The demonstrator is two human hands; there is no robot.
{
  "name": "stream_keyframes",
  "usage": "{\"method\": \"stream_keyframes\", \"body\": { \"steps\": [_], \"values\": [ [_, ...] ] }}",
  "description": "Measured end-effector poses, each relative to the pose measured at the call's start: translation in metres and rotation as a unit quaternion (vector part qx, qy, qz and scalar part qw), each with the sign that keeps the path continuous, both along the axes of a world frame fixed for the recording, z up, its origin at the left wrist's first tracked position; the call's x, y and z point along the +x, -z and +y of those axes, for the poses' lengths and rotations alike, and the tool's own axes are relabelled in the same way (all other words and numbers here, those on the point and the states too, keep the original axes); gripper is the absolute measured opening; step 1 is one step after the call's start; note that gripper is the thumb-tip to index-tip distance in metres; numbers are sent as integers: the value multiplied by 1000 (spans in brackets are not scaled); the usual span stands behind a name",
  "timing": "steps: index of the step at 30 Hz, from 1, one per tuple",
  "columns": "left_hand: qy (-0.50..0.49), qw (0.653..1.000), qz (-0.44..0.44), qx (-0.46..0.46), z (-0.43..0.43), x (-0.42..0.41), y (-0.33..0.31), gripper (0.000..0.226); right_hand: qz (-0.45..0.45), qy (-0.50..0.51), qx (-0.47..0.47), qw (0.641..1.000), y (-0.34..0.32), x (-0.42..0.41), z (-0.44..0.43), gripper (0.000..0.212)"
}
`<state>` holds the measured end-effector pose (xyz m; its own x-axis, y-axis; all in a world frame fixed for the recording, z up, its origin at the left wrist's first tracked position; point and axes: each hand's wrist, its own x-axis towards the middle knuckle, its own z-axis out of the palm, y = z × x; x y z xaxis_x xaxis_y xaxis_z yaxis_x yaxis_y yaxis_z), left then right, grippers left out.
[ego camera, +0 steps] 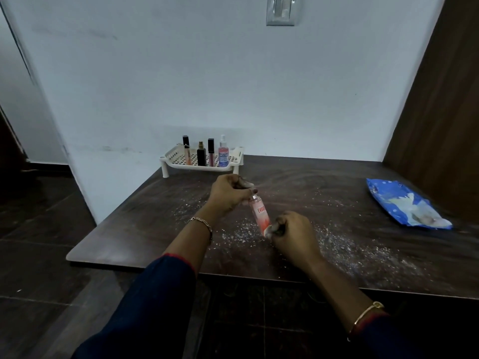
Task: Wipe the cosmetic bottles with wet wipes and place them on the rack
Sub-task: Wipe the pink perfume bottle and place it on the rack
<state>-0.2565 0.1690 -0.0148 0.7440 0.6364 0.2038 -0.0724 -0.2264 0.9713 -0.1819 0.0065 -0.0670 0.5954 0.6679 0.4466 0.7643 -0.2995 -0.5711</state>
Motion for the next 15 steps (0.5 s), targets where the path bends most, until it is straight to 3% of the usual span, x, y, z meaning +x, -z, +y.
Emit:
{"method": "stream_keyframes", "body": {
  "steps": [7, 11, 15],
  "values": [
    [-1, 1000, 7, 7, -4, 9, -5, 11, -49, 1, 38, 998, -5, -5, 12, 6],
    [8, 1000, 7, -12, -3, 6, -6, 10, -10, -10, 26, 1000, 9, -2, -1, 23],
    [13, 1000, -6, -25, -3, 2, -2, 8, 37, -17, 2, 999, 2, 4, -7, 23]
  ]
}}
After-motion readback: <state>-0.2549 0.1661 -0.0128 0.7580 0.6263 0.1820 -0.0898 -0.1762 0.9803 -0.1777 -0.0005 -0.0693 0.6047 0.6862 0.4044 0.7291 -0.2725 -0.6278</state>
